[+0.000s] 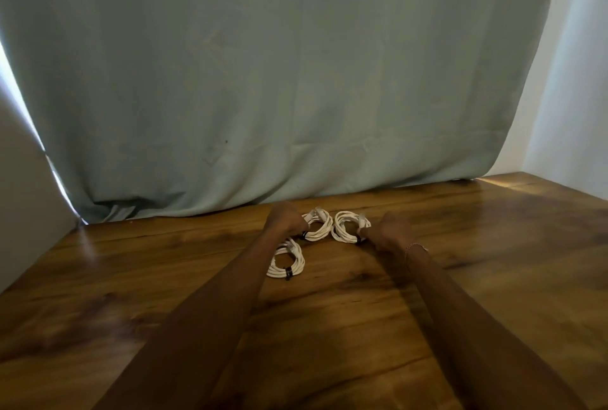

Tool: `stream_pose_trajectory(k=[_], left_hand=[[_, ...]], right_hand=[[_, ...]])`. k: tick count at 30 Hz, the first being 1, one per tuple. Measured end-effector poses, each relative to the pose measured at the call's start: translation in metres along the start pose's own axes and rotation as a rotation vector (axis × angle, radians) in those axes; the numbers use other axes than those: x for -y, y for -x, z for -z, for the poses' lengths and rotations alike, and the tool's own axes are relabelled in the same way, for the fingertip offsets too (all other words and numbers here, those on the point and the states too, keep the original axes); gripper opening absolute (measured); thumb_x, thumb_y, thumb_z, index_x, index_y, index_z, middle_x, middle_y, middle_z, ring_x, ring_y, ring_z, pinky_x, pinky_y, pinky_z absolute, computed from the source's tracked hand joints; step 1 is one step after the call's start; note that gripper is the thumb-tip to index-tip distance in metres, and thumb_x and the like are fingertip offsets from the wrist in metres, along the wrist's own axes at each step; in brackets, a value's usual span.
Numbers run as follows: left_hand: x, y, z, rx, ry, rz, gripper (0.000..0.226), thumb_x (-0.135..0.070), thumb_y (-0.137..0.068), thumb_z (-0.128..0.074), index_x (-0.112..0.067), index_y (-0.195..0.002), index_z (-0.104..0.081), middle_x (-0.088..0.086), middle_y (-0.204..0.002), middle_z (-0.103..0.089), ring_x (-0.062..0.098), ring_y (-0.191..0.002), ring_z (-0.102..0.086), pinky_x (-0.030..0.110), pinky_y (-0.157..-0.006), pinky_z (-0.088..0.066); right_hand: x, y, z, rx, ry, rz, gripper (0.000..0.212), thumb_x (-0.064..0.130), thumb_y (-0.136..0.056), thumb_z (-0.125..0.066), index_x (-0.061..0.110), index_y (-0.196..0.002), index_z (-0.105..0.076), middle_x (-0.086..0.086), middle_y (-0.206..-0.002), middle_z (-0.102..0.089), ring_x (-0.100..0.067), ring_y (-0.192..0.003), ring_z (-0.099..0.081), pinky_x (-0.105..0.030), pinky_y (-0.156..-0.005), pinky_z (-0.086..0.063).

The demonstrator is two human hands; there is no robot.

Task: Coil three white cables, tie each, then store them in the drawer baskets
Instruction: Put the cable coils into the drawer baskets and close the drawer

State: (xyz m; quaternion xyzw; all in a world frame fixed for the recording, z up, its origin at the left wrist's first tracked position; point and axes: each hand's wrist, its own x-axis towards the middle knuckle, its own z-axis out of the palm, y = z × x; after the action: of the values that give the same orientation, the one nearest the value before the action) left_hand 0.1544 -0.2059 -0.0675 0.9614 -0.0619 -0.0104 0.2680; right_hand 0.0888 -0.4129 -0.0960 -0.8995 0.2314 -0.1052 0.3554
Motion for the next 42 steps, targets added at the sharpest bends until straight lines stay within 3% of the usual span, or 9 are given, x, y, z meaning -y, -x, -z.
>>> stream_pose_trajectory(k=[5,9,12,15,22,27,31,36,42], left_hand=[[-0.003,-0.007,-0.004,-0.058,0.188,0.041,0.019,-0.013,-0.085,-0.074,-0.001,-0.096,-0.065,0.017,-0.100,-0.073,0.030,-0.090,-0.073,0.032,-0.065,-0.054],[-0.008,-0.007,-0.003,0.043,0.562,0.114,0.018,0.008,-0.085,-0.072,0.007,-0.099,-0.059,0.023,-0.091,-0.068,0.034,-0.076,-0.074,0.044,-0.067,-0.064],[-0.011,0.001,0.000,0.101,0.732,0.114,0.016,0.015,-0.086,-0.067,0.005,-0.083,-0.056,0.019,-0.081,-0.065,0.029,-0.070,-0.070,0.043,-0.060,-0.063],[-0.014,0.003,0.000,0.109,0.845,0.081,0.013,0.017,-0.082,-0.071,0.010,-0.087,-0.061,0.023,-0.089,-0.068,0.026,-0.070,-0.071,0.036,-0.053,-0.062],[-0.043,0.022,0.005,0.253,1.008,-0.033,0.025,0.016,-0.085,-0.068,0.016,-0.110,-0.065,0.027,-0.108,-0.068,0.034,-0.093,-0.070,0.048,-0.081,-0.061],[-0.070,0.043,0.000,0.334,1.072,-0.066,0.022,0.015,-0.088,-0.066,0.017,-0.109,-0.063,0.024,-0.099,-0.065,0.031,-0.086,-0.068,0.040,-0.063,-0.063],[-0.092,0.060,-0.015,0.415,1.058,-0.109,0.008,0.013,-0.090,-0.064,0.006,-0.086,-0.065,0.018,-0.090,-0.064,0.025,-0.077,-0.064,0.032,-0.051,-0.061],[-0.123,0.090,-0.039,0.551,1.017,-0.197,0.005,0.009,-0.091,-0.065,0.007,-0.095,-0.067,0.015,-0.091,-0.066,0.022,-0.080,-0.065,0.033,-0.064,-0.062],[-0.170,0.132,-0.071,0.711,0.953,-0.302,0.008,0.006,-0.093,-0.064,0.002,-0.087,-0.068,0.013,-0.086,-0.067,0.020,-0.079,-0.064,0.035,-0.072,-0.061]], right_hand=[[-0.003,-0.006,-0.004,0.045,-0.385,-0.082,0.062,0.053,-0.052,-0.095,0.000,-0.077,-0.072,-0.012,-0.075,-0.076,-0.025,-0.073,-0.074,-0.044,-0.072,-0.063],[-0.010,0.001,0.003,0.041,-0.739,-0.126,0.026,0.006,-0.078,-0.085,-0.001,-0.084,-0.061,-0.024,-0.105,-0.071,-0.034,-0.092,-0.074,-0.048,-0.077,-0.063],[-0.018,0.012,0.012,0.036,-0.837,-0.141,0.017,0.002,-0.087,-0.075,-0.003,-0.097,-0.063,-0.023,-0.109,-0.070,-0.033,-0.095,-0.073,-0.037,-0.073,-0.063],[-0.025,0.017,0.024,0.029,-0.931,-0.131,0.021,0.002,-0.088,-0.074,-0.007,-0.105,-0.065,-0.021,-0.107,-0.071,-0.029,-0.094,-0.073,-0.032,-0.071,-0.062],[-0.032,0.043,0.072,-0.039,-1.055,-0.079,0.022,-0.001,-0.090,-0.071,-0.012,-0.107,-0.065,-0.020,-0.104,-0.072,-0.024,-0.088,-0.074,-0.030,-0.069,-0.061],[-0.047,0.070,0.107,-0.087,-1.117,-0.052,0.026,-0.001,-0.094,-0.065,-0.013,-0.116,-0.060,-0.021,-0.105,-0.067,-0.023,-0.086,-0.071,-0.031,-0.073,-0.064],[-0.070,0.101,0.134,-0.172,-1.106,-0.056,0.024,0.000,-0.092,-0.069,-0.014,-0.111,-0.064,-0.021,-0.110,-0.067,-0.026,-0.091,-0.072,-0.033,-0.075,-0.062],[-0.094,0.145,0.166,-0.254,-1.085,-0.076,0.004,-0.003,-0.094,-0.065,-0.007,-0.093,-0.065,-0.015,-0.097,-0.066,-0.023,-0.089,-0.069,-0.034,-0.079,-0.063],[-0.134,0.196,0.211,-0.364,-1.061,-0.119,0.027,0.001,-0.093,-0.068,-0.014,-0.114,-0.062,-0.020,-0.110,-0.064,-0.027,-0.089,-0.070,-0.027,-0.070,-0.062]])
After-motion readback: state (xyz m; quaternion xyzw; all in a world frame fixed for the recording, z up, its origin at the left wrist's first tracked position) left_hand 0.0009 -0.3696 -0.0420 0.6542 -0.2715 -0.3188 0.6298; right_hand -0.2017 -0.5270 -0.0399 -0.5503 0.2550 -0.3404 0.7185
